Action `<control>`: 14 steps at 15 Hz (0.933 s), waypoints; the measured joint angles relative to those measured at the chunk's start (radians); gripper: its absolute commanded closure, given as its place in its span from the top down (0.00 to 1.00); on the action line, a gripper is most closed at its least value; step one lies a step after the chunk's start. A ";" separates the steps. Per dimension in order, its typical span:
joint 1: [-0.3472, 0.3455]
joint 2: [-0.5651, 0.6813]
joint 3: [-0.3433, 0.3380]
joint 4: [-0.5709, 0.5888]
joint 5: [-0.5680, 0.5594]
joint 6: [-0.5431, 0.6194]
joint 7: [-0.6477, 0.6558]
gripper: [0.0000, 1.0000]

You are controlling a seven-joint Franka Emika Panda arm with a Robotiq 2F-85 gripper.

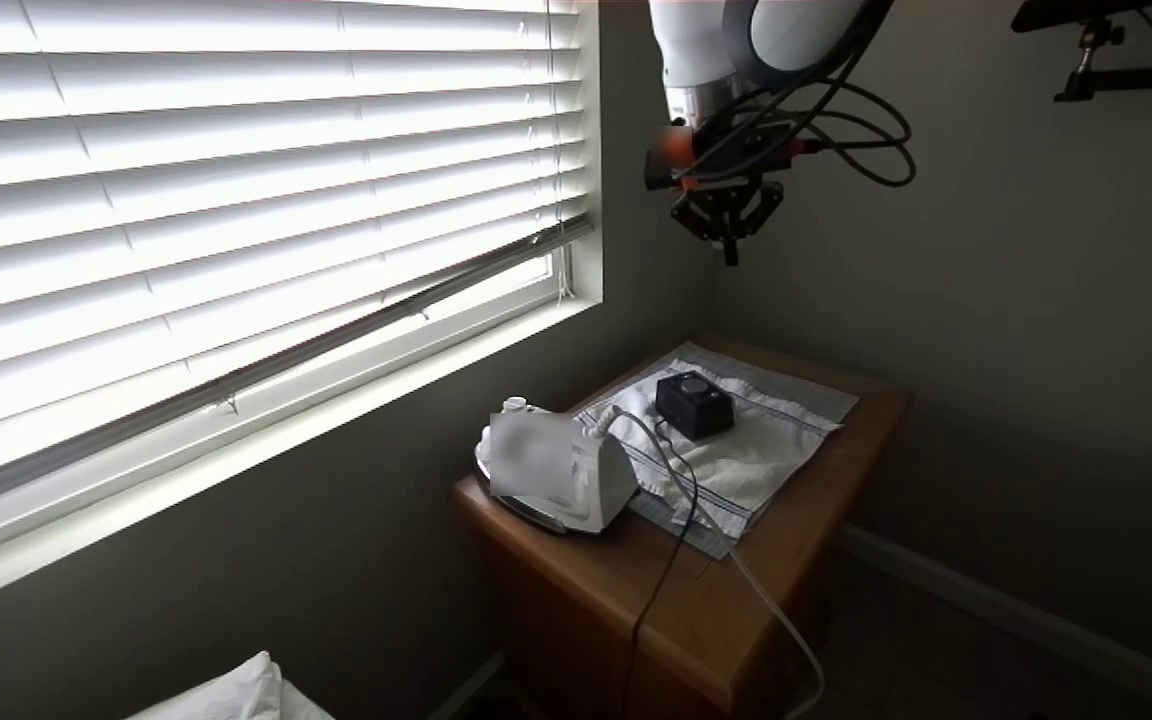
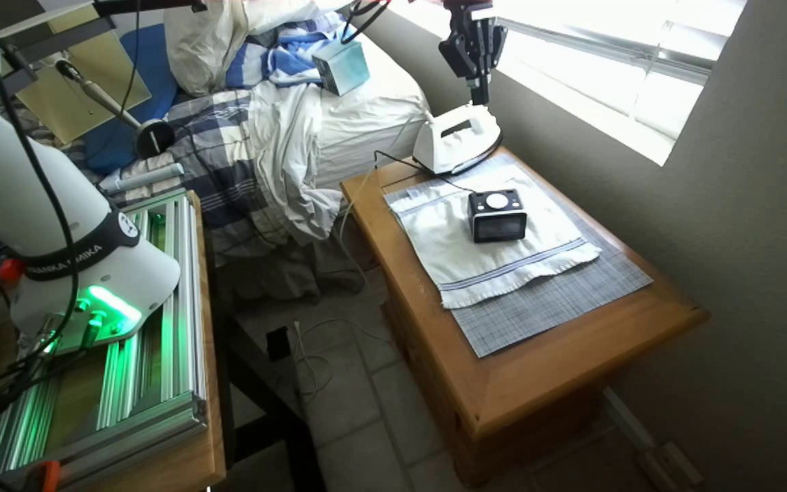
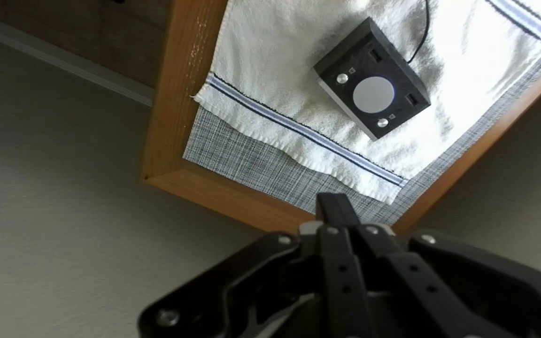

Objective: Press the right button on the alarm clock

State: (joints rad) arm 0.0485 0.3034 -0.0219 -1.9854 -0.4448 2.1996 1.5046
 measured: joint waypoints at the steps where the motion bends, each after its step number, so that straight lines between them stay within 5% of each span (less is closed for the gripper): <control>1: 0.000 0.014 -0.009 0.000 0.000 0.007 0.000 0.00; 14: 0.012 0.311 -0.092 0.136 0.068 0.166 -0.007 0.00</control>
State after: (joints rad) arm 0.0609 0.6149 -0.1140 -1.8495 -0.3767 2.3655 1.4979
